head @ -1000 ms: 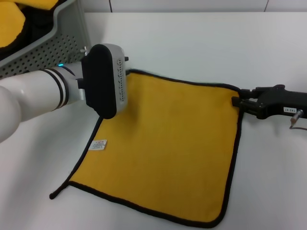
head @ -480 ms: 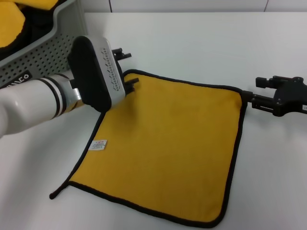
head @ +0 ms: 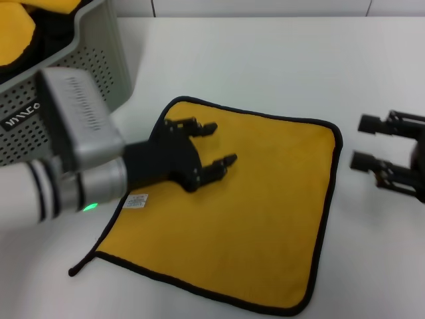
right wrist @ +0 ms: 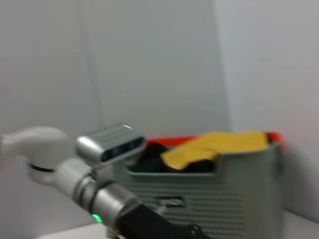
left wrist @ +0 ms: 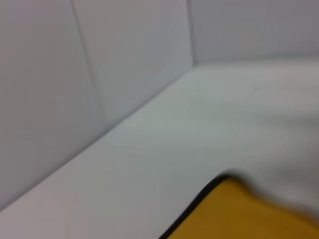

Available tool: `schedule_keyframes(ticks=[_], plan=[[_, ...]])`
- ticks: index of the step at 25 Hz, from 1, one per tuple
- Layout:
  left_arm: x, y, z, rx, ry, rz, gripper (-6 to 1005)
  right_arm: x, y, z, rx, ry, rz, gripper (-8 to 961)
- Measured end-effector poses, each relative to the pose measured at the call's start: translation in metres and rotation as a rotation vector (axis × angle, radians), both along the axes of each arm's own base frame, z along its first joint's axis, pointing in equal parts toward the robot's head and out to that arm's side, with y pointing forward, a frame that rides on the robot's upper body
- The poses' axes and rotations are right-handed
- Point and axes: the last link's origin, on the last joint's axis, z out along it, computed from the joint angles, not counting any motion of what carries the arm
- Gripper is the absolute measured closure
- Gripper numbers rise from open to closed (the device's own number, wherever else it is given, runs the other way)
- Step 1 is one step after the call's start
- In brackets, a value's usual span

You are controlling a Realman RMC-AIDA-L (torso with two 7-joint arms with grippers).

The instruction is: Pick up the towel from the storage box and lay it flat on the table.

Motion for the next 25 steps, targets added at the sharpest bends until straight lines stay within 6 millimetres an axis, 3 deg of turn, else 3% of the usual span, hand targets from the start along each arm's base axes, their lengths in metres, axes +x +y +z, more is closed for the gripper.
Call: schedule_keyframes(ticks=[8, 13, 25], plan=[[-0.020, -0.039, 0.024, -0.211, -0.364, 0.018, 415, -0.007, -0.042, 0.018, -0.135, 0.080, 0.241, 393], [-0.028, -0.066, 0.028, -0.325, -0.537, -0.132, 414, -0.010, -0.056, 0.022, -0.191, 0.113, 0.324, 395], [-0.039, -0.089, 0.019, -0.306, -0.596, -0.131, 408, -0.011, -0.059, 0.017, -0.214, 0.116, 0.345, 394]])
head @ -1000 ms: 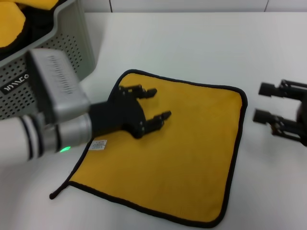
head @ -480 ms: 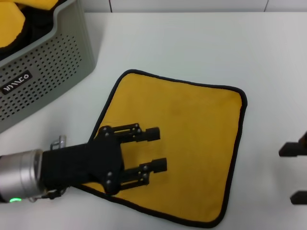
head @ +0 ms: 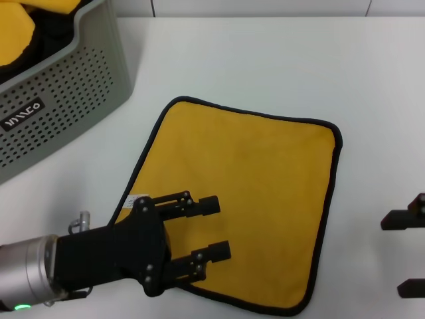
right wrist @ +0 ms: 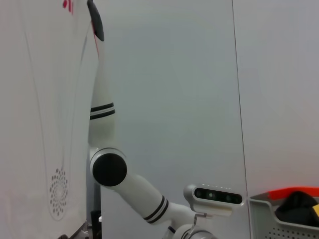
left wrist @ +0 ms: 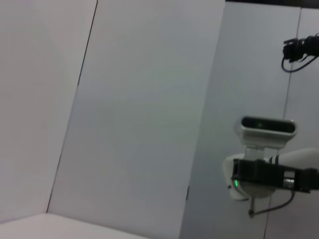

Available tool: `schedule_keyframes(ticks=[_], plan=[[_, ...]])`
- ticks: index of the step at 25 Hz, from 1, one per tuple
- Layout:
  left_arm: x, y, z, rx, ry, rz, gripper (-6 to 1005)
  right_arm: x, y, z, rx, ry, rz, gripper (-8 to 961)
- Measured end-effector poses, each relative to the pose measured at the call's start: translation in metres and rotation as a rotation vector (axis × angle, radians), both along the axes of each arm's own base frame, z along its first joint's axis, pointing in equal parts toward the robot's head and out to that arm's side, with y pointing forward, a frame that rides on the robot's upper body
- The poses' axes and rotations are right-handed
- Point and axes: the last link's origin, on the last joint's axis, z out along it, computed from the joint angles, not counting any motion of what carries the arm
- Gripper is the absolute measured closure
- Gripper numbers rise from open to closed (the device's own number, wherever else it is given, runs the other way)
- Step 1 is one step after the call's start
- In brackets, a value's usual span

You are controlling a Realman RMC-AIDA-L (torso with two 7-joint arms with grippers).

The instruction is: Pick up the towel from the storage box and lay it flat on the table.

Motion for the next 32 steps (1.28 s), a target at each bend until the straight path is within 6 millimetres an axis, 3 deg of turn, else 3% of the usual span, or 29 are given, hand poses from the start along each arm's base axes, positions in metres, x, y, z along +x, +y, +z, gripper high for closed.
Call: schedule_keyframes(ticks=[28, 32], plan=[[-0.002, -0.016, -0.002, 0.120, -0.098, -0.027, 419, 0.009, -0.010, -0.016, -0.039, 0.034, -0.046, 395], [-0.007, -0.013, 0.005, 0.134, -0.079, -0.029, 421, 0.007, -0.002, -0.022, -0.031, 0.032, -0.068, 395]])
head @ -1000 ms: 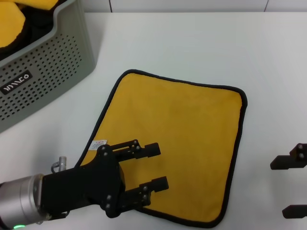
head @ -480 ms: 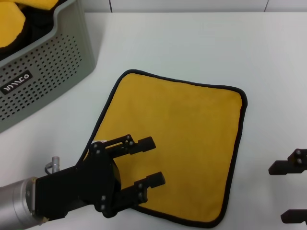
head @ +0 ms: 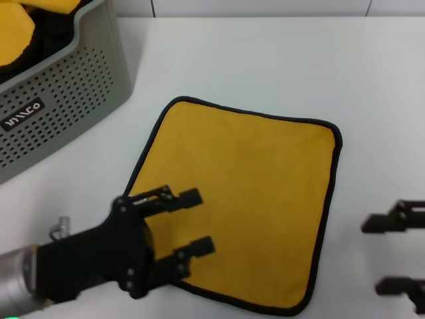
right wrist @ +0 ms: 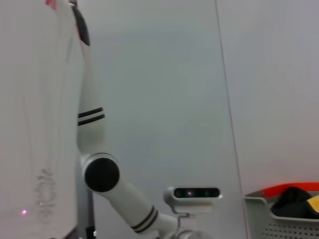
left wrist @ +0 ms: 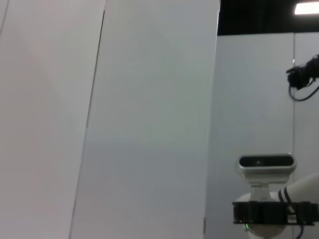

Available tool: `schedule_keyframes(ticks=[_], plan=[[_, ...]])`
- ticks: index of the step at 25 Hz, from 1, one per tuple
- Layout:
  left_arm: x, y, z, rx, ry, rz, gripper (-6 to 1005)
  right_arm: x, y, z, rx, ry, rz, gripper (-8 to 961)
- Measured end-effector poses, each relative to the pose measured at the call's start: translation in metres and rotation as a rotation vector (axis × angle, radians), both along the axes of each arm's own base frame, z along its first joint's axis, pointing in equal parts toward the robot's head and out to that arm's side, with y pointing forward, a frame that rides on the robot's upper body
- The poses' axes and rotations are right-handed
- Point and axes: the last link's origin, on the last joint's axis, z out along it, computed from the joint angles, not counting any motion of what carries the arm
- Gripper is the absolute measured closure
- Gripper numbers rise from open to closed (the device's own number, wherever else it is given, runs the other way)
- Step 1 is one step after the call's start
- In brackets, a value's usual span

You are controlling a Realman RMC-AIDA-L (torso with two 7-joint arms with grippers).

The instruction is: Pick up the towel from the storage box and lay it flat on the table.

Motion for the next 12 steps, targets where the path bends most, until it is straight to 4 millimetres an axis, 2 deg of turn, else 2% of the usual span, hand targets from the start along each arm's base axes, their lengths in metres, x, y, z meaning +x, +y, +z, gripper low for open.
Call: schedule_keyframes(ticks=[6, 9, 12], plan=[[-0.023, 0.015, 0.037, 0.082, 0.048, 0.057, 423, -0.021, 0.029, -0.034, -0.002, -0.034, 0.005, 395], [-0.025, 0.017, 0.042, 0.080, 0.046, 0.077, 424, -0.029, 0.041, -0.052, -0.013, -0.090, 0.004, 395], [-0.025, 0.018, 0.043, 0.077, 0.046, 0.079, 424, -0.033, 0.047, -0.059, -0.012, -0.118, 0.010, 395]])
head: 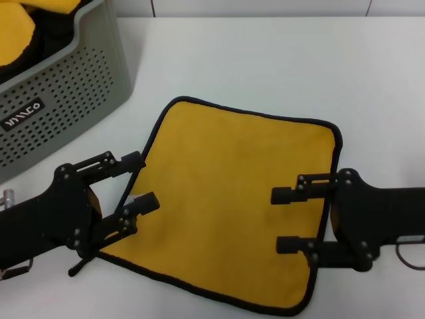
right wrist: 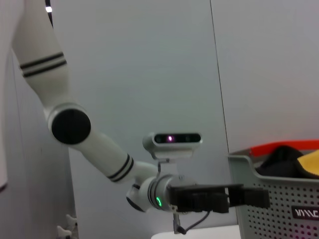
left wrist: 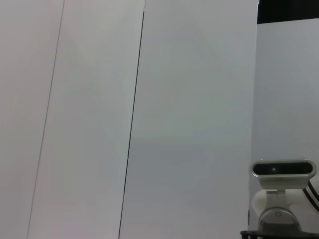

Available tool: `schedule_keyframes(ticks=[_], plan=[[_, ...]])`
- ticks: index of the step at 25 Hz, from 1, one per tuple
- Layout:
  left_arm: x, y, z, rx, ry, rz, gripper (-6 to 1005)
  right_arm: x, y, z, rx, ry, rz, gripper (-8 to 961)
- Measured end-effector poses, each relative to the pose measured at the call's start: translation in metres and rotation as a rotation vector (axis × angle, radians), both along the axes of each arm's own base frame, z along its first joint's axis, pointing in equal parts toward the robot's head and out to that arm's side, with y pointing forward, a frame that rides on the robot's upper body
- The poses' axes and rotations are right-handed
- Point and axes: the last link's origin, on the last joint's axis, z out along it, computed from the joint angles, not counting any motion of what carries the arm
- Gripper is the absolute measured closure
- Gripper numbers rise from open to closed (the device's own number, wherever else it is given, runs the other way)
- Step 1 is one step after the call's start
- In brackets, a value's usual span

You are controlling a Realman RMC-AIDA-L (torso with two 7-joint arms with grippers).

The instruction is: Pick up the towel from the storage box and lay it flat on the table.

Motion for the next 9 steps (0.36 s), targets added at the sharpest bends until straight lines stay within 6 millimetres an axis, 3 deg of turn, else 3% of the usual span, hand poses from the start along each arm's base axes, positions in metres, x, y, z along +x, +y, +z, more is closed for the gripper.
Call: schedule_keyframes(ticks=[9], plan=[[-0.0016, -0.0012, -0.0011, -0.008, -0.003, 0.016, 424, -0.0046, 0.0049, 0.0007, 0.018, 0.007, 0.007, 395]])
